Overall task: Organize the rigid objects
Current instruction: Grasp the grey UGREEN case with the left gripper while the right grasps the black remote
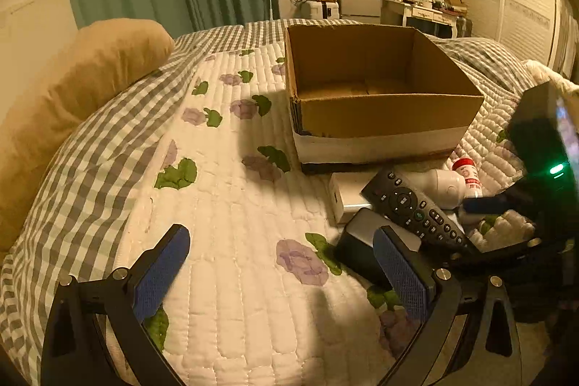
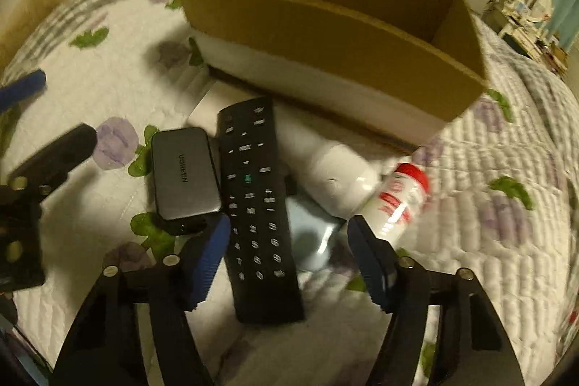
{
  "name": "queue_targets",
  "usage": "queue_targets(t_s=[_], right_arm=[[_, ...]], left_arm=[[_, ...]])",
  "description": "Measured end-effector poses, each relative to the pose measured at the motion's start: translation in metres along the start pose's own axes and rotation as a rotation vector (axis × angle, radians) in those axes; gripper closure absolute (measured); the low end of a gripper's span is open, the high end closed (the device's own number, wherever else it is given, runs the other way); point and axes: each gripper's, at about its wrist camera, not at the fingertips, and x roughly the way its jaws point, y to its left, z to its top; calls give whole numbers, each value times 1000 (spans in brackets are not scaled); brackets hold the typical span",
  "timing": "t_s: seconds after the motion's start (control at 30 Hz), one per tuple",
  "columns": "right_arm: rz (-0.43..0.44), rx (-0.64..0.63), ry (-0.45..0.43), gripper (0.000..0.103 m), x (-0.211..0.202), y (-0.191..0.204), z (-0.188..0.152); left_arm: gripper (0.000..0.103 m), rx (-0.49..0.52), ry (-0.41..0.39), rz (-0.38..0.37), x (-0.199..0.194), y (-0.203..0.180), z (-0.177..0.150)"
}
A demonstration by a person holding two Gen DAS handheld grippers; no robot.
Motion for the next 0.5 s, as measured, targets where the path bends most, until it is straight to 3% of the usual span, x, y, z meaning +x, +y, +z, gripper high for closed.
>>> queue_targets(t_s=[0.07,0.13,0.23,0.5], right_arm=[[17,-7,13,62,6,4,2],[31,-10,15,70,10,5,3],[22,1,-22,76,1,2,-2],[20,90,-176,76,-62,-33,-12]], left_arm=[[0,-10,10,-9,2,1,2],[0,-18,20,-13,3,2,3],[0,-14,28,-29,4,0,3],[0,34,129,-120,20,-34,0]])
